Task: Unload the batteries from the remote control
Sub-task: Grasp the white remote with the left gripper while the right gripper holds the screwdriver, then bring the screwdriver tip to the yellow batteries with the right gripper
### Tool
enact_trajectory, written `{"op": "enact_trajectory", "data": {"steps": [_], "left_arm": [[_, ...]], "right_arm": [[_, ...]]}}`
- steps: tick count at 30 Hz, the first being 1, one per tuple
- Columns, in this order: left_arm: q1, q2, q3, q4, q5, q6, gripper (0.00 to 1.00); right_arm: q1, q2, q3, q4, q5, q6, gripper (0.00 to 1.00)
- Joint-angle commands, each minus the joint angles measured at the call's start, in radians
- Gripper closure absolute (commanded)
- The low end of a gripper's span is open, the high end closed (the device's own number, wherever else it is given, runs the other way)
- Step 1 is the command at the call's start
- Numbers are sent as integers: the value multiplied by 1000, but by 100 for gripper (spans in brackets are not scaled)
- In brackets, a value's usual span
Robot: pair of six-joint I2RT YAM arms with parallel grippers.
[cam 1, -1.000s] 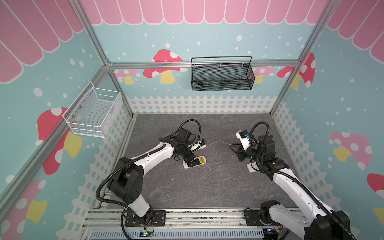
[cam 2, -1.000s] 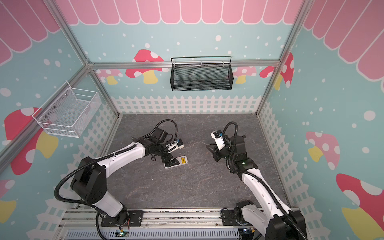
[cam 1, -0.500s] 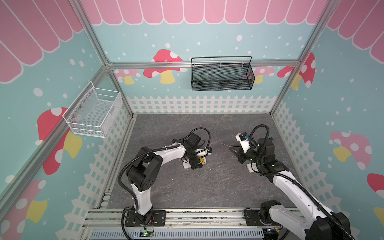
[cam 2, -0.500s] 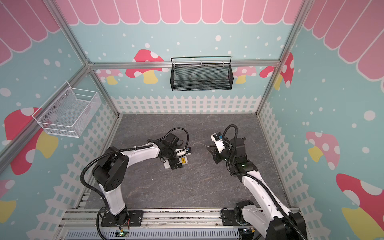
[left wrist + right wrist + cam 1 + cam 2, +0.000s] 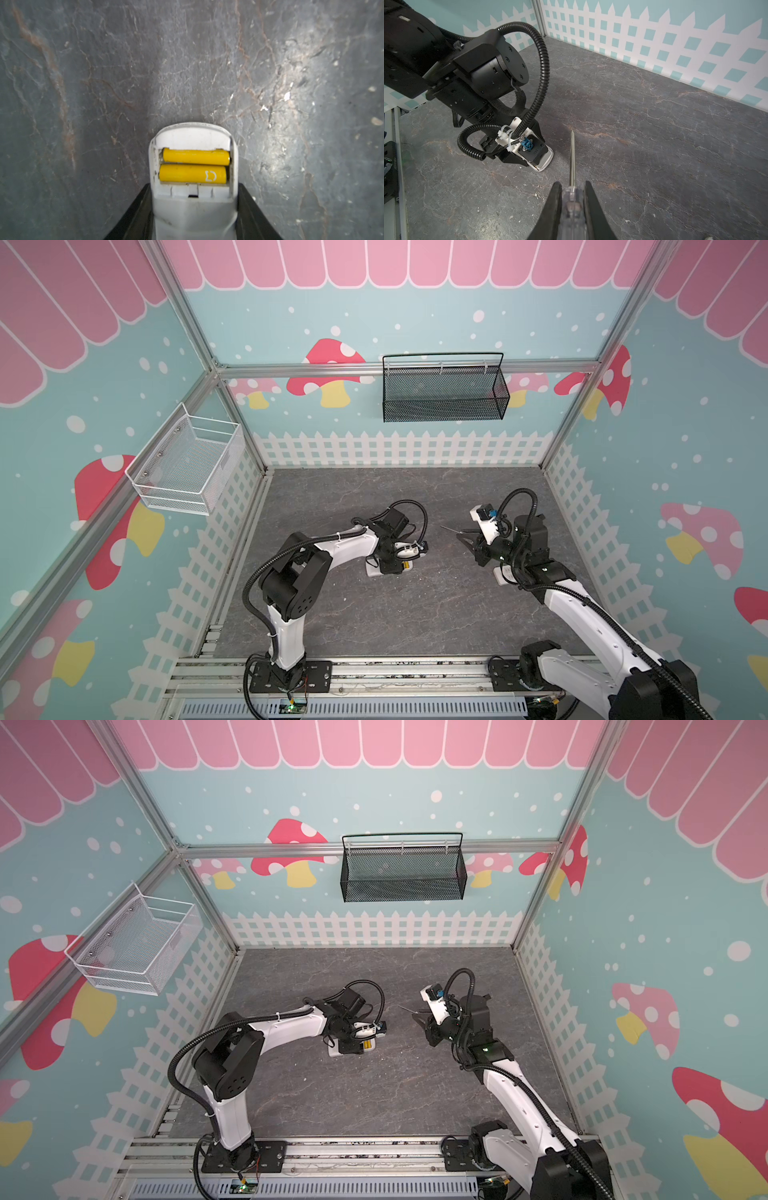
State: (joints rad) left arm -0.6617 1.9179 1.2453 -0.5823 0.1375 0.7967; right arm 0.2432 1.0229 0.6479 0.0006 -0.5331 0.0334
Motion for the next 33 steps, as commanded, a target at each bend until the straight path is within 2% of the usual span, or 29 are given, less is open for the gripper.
{"op": "enact_trajectory", "data": {"steps": [1,5,10,13,17,22,24,27,33], "left_arm": [[-46,-32,-57,-86,51,35,52],[-62,-101,-105,-83,90,14,48],[-62,-180,-190,-73,105,44,30],[-51,-216,-245,-56,85,56,24],[-11,-255,-280,-71,114,27,19],[40,-295,-319,-57,135,75,18],[60,-304,-325,-61,150,51,18],[73,-328,-358,-50,163,77,18],[78,-313,-366,-42,164,87,25]], "right_arm": [[0,0,-6,11,-26,-19,100],[4,-8,-19,0,-24,-38,100],[21,0,-22,-7,-46,-82,100],[51,2,-44,-2,-37,-132,100],[87,57,-13,-38,-65,-167,100],[151,131,-10,-54,-86,-280,100],[184,181,35,-124,-97,-339,100],[208,218,63,-187,-134,-439,100],[229,288,84,-219,-198,-528,100]]}}
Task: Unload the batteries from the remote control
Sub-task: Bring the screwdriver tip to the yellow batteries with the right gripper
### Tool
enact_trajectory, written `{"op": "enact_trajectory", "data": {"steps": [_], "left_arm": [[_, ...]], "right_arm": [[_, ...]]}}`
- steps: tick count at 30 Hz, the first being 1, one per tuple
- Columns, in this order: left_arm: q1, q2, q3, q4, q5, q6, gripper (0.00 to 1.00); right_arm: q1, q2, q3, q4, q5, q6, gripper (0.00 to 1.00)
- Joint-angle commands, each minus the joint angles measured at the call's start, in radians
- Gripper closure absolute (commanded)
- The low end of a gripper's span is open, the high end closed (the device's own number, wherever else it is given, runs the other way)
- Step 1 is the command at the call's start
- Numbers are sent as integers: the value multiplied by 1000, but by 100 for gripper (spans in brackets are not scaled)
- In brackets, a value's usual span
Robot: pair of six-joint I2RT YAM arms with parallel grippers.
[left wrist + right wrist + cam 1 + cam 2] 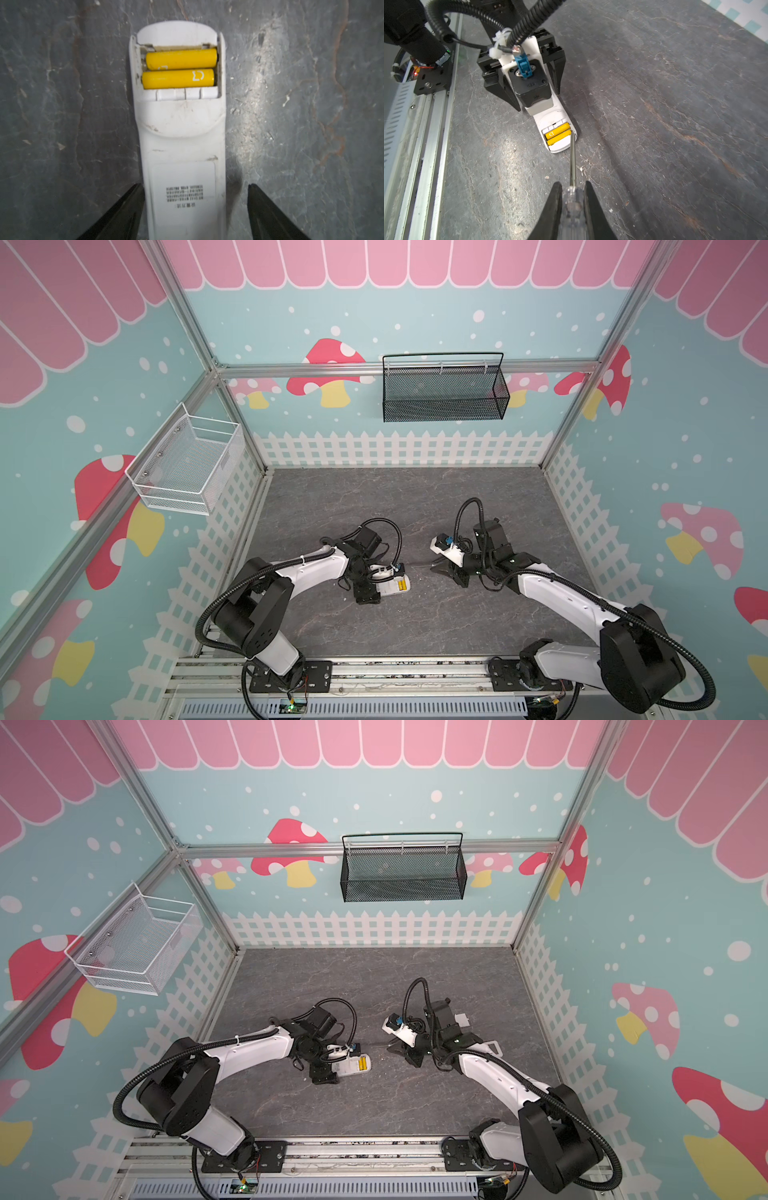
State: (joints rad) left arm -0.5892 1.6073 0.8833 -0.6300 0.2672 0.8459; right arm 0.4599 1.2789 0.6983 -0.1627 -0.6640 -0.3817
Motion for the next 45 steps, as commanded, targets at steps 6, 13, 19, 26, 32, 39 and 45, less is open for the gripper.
{"op": "enact_trajectory", "data": {"steps": [6,13,19,26,32,39,45], "left_arm": [[15,22,8,-5,63,38,37],[15,26,-1,-1,41,67,43],[11,40,-10,17,4,95,38],[6,48,-4,22,10,91,43],[0,56,-4,29,-1,101,45],[-1,55,0,23,-7,106,46],[-5,58,-1,23,-7,117,47]], "right_arm": [[38,137,71,-88,-129,-125,100],[62,192,80,-75,-130,-155,100],[71,216,83,-58,-119,-183,100],[80,249,108,-71,-120,-204,100],[85,280,128,-92,-106,-206,100],[88,273,113,-106,-92,-220,100],[90,261,114,-74,-72,-195,100]]}}
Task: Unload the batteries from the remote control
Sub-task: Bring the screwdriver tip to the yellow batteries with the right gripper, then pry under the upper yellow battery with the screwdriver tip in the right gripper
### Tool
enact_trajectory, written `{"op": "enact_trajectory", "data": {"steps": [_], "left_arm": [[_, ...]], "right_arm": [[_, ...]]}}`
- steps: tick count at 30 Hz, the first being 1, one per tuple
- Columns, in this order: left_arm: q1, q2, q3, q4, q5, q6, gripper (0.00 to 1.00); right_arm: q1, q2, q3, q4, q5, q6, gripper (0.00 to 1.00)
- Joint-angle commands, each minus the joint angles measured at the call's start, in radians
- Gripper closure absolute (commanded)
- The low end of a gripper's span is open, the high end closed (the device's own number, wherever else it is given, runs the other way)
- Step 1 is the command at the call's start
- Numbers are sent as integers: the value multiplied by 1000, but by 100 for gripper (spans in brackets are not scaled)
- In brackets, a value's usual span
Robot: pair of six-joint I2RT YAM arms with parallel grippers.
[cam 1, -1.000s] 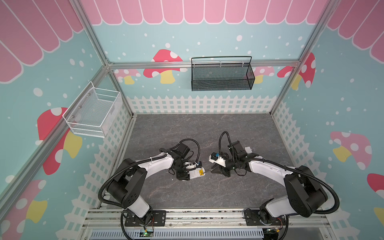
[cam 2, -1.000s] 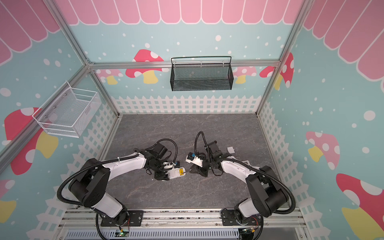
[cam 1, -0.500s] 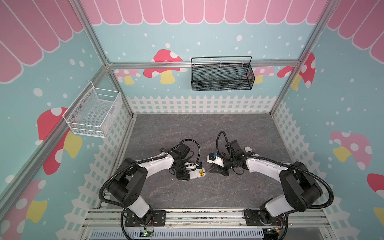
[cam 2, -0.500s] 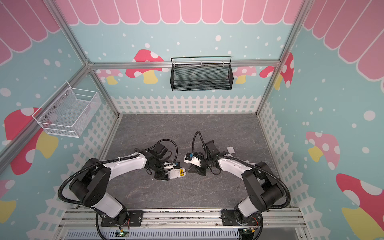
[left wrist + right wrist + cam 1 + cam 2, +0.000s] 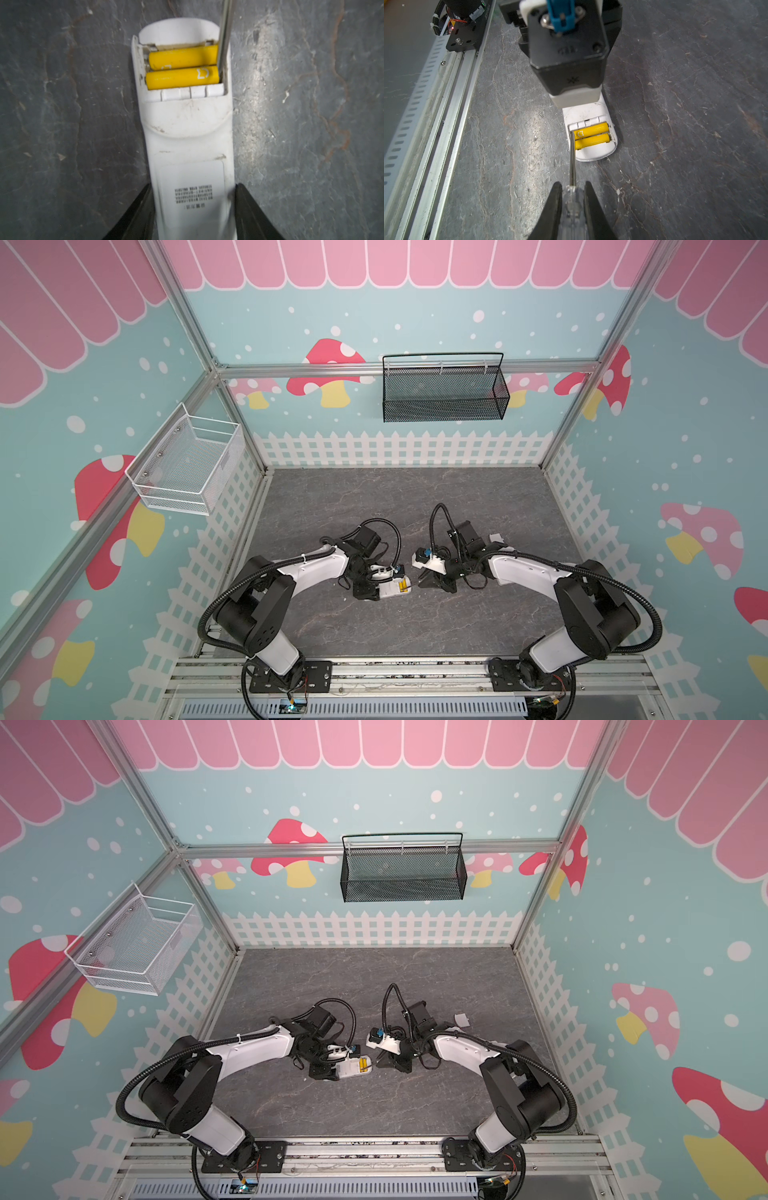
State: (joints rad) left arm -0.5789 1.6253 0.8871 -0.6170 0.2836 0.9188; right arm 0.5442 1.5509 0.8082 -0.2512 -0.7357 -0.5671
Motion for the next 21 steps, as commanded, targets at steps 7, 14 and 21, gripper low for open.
{"op": "enact_trajectory", "data": {"steps": [7,14,21], "left_arm": [[-21,44,-4,11,-24,48,48],[-33,49,12,5,-24,41,47],[-38,47,12,-1,-43,44,47]], "right_arm": [[1,21,42,64,74,58,100],[-12,19,67,45,97,65,100],[-10,-27,108,-169,2,20,100]]}}
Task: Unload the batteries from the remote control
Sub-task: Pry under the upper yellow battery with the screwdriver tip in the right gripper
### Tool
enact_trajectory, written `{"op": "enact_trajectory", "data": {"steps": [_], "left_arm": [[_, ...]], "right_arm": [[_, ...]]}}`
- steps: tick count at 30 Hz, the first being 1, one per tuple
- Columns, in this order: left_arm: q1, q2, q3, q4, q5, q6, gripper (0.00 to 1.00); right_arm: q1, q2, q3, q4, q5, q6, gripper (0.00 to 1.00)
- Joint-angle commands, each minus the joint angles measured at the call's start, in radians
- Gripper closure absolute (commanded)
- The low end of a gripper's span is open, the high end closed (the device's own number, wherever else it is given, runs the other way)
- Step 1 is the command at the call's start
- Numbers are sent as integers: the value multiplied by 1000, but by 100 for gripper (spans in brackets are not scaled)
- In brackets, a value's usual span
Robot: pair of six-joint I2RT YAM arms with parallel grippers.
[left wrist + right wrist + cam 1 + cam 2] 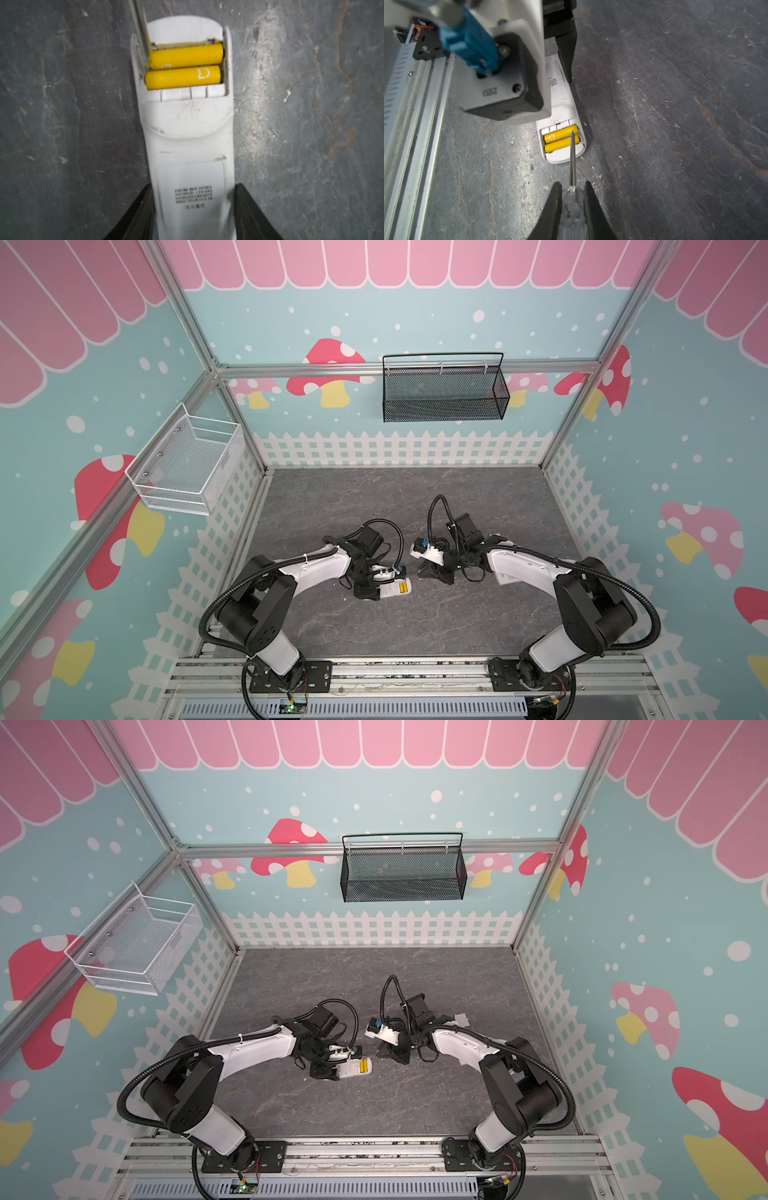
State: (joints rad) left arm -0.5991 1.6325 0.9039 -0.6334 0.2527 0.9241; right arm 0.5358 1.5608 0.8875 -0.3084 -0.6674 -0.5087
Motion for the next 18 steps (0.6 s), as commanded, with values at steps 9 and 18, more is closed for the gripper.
{"op": "enact_trajectory", "data": {"steps": [9,18], "left_arm": [[-22,26,-7,12,-14,37,47],[-27,23,-4,9,-19,35,47]], "right_arm": [[13,14,87,-235,-72,-38,100],[16,42,100,-242,-33,-38,100]]}}
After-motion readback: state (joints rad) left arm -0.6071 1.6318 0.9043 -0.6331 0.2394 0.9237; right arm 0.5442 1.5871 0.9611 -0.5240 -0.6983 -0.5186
